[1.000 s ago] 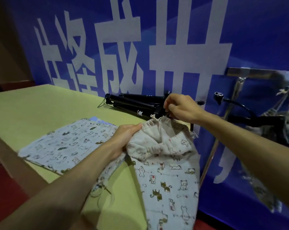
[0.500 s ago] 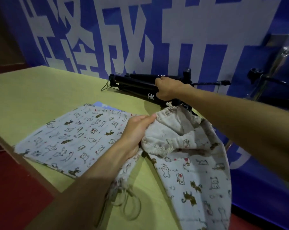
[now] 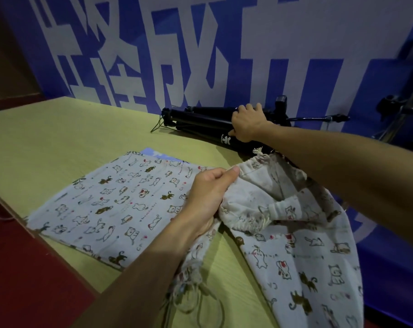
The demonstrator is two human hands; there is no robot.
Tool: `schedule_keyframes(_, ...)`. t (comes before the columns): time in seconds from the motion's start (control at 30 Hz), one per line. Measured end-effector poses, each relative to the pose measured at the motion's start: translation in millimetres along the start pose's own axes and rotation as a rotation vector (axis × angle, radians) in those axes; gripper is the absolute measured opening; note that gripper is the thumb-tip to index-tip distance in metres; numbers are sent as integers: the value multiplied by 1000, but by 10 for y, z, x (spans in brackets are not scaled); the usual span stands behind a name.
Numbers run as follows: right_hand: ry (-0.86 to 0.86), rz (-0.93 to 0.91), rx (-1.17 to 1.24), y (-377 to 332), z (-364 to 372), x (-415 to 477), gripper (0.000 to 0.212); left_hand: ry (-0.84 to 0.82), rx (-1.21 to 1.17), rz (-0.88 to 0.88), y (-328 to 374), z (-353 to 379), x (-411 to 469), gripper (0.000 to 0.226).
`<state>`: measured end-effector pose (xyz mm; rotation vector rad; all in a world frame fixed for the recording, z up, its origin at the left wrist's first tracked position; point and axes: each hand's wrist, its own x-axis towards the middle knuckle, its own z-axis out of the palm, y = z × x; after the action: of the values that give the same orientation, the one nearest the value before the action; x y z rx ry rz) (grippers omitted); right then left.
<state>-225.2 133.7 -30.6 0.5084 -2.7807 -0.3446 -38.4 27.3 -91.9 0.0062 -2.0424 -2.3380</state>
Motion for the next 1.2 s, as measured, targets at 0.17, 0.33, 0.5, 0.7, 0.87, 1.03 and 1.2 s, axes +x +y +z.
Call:
schedule_keyframes(0.17,36,-66,70,-20,4,-75,47,26,11,11,16,26,9,27)
schedule_keyframes(0.33,5,-76,180,36,-91,-145,43,53,39,42,21,43,-15,34)
schedule_keyframes(0.5,-145,-89,227,58,-316,-151,41,54,30,47,38,49,-31,42)
schedule_keyframes(0.7,-245,-90,316,118,-570,-63,47,50,40,37,37,44,-27,28)
schedule_keyframes(0.87,-300,-51,417,261,-655,32,32,35,35,45,24,34,-13,26)
schedule_keyframes(1.03,-310,-50,470,353,-719,24,30,29,27,61,7,31,-8,28)
schedule_keyframes(1.2,-245,-69,615,436,-740,-84,26,26,23,53,2,25,-2,27)
